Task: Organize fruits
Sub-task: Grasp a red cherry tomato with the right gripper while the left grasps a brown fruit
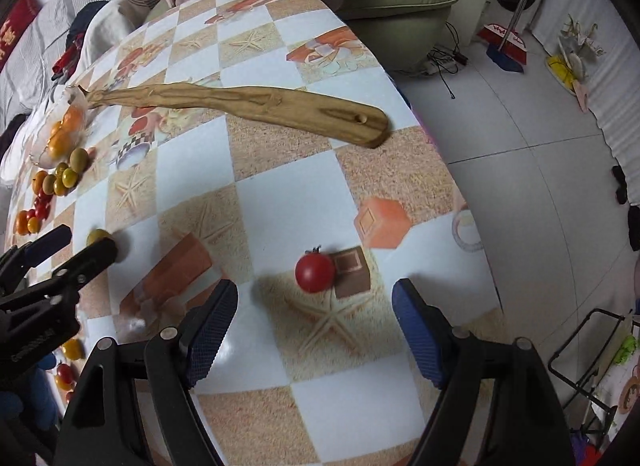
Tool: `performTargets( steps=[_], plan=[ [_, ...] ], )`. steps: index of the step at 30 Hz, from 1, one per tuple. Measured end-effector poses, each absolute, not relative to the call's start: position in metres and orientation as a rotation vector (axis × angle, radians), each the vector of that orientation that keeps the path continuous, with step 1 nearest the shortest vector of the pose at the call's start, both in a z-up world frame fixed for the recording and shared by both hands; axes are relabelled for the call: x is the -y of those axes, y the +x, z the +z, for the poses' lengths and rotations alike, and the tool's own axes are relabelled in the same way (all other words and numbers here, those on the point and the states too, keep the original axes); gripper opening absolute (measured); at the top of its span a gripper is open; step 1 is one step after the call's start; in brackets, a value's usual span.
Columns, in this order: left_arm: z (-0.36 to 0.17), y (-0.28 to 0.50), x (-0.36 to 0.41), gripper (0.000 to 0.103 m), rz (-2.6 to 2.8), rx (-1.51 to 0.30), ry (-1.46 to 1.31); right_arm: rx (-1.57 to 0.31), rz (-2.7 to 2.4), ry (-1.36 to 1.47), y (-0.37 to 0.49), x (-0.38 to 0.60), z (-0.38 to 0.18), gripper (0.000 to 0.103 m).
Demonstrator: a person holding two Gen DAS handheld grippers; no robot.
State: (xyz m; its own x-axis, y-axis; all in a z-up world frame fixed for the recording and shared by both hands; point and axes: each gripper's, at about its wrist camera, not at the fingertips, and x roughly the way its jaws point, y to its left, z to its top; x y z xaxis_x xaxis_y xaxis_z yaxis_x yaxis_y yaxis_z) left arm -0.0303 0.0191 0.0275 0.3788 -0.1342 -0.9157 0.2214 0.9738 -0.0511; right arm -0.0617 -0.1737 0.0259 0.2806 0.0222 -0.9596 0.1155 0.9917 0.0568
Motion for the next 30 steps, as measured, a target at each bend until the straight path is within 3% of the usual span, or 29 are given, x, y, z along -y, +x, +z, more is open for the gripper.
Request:
performTargets(
  steps=[4, 5, 6, 7, 8, 9, 16, 30],
  plan=[
    [0.021, -0.026, -0.014, 0.077, -0.207, -1.185, 0.079, -1.283, -0.066, 0.065, -0.055, 0.167, 0.023, 0.062],
    [0.020, -0.026, -0.014, 0.071, -0.201, -1.189, 0.078, -1.284, -0.073, 0.040, -0.055, 0.164, 0.023, 0.059],
    [0.018, -0.026, -0.013, 0.053, -0.198, -1.200, 0.081, -1.281, -0.077, 0.022, -0.055, 0.162, 0.023, 0.050],
    [0.016, -0.027, -0.012, 0.047, -0.191, -1.210, 0.093, -1.277, -0.073, 0.014, -0.055, 0.162, 0.024, 0.037],
    [0.017, -0.028, -0.012, 0.042, -0.200, -1.196, 0.093, -1.276, -0.065, 0.013, -0.055, 0.161, 0.025, 0.031],
    [0.018, -0.028, -0.012, 0.030, -0.213, -1.194, 0.084, -1.278, -0.058, 0.019, -0.056, 0.163, 0.026, 0.020],
    [0.030, -0.035, -0.033, 0.030, -0.237, -1.188, -0.036, -1.284, 0.042, 0.177, -0.055, 0.165, 0.034, 0.020],
    [0.075, -0.082, -0.149, 0.030, -0.058, -1.116, -0.149, -1.270, 0.291, 0.101, -0.046, 0.047, 0.059, 0.020]
  ],
)
